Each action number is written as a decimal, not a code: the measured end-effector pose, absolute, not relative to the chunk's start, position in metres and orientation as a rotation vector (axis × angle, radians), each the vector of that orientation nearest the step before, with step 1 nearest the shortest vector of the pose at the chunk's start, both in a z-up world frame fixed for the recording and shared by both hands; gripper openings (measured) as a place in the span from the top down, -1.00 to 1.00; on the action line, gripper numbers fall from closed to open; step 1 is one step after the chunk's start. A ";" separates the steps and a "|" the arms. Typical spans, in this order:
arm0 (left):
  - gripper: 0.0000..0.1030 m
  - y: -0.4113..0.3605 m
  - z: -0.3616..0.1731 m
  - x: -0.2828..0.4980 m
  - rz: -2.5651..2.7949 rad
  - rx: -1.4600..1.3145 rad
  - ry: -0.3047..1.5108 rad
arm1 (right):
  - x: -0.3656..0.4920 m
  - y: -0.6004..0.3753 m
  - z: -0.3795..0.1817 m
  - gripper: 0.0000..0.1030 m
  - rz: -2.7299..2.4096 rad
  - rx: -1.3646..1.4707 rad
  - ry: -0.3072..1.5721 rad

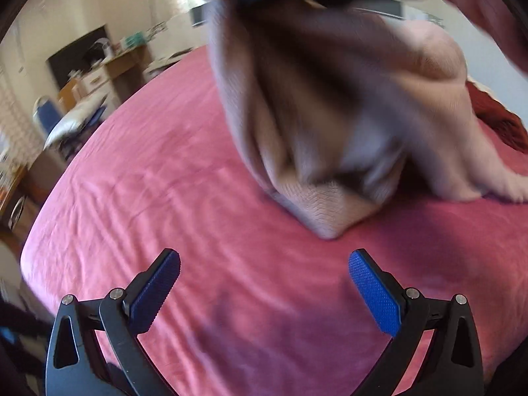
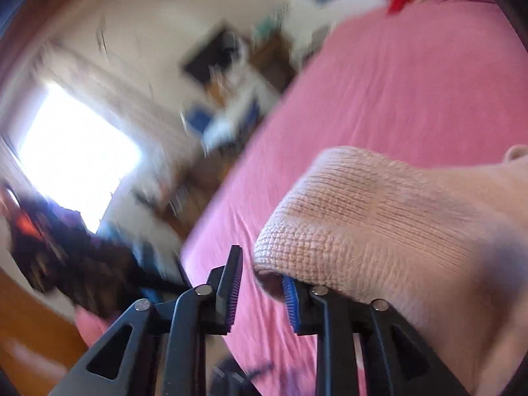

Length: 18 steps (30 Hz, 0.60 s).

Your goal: Fold clothes

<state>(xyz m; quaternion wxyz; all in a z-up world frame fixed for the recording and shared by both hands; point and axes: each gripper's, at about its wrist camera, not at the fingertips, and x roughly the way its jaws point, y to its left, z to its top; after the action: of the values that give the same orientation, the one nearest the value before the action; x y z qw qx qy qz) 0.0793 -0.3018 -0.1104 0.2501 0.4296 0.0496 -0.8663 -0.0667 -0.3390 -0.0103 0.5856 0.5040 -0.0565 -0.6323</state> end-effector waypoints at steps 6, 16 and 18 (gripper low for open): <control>-1.00 -0.344 -0.121 0.080 -2.260 1.135 0.206 | -0.061 -0.245 -0.036 0.33 -1.791 1.179 -0.057; -1.00 -0.361 -0.114 0.028 -2.209 1.120 0.250 | -0.066 -0.266 -0.121 0.24 -1.895 1.142 0.854; -1.00 -0.362 -0.113 0.030 -2.198 1.118 0.242 | -0.062 -0.280 -0.142 0.23 -1.850 1.090 0.989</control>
<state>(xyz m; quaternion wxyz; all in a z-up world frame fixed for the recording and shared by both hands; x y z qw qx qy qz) 0.0301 -0.3619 -0.1125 0.3259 0.4264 0.0922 -0.8387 -0.0618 -0.2802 -0.1422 0.3793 0.4267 0.3870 -0.7241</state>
